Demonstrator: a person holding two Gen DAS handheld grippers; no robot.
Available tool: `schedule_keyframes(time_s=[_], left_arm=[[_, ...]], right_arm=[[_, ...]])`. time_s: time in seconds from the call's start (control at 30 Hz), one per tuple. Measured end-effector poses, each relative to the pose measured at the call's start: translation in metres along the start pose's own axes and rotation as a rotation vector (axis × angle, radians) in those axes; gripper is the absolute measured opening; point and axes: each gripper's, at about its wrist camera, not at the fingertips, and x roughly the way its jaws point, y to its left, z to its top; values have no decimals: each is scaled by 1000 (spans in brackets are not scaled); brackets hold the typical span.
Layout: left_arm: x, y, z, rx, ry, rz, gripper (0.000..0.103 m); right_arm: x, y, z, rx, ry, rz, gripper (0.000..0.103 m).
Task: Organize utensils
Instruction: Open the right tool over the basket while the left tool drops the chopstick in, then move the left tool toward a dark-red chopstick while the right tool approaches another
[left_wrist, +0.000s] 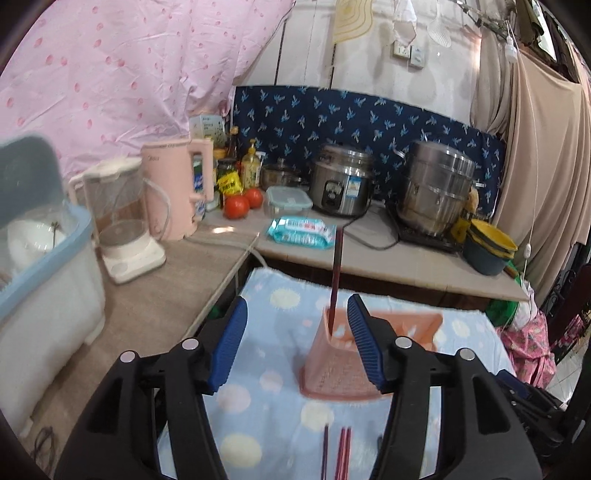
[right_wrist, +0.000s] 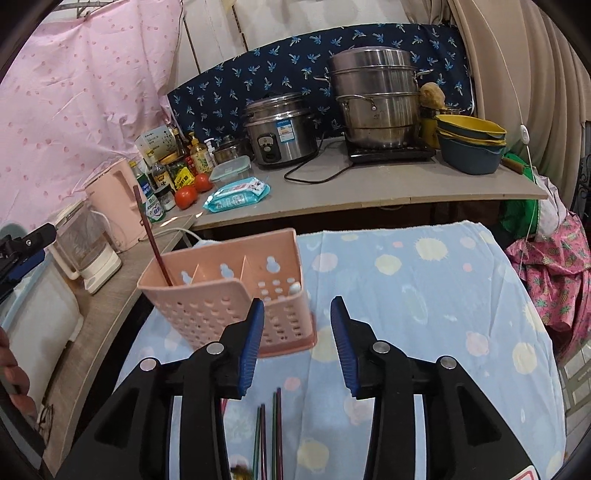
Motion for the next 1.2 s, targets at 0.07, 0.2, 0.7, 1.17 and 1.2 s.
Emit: schedule_keyframes(time_s=[0.07, 0.2, 0.7, 1.17, 1.2], left_arm=[[-6, 3, -20, 2, 32, 5, 54], [-20, 11, -65, 8, 96, 15, 54], [-49, 22, -190, -37, 318, 22, 54], [-52, 16, -222, -22, 383, 17, 54], [-51, 16, -223, -22, 385, 17, 54]], right_arm=[[-10, -5, -18, 5, 21, 0, 37], [-29, -11, -60, 9, 70, -14, 37], [-45, -2, -185, -20, 260, 22, 35], [-26, 11, -203, -62, 305, 17, 15], [-26, 11, -203, -62, 302, 17, 15]])
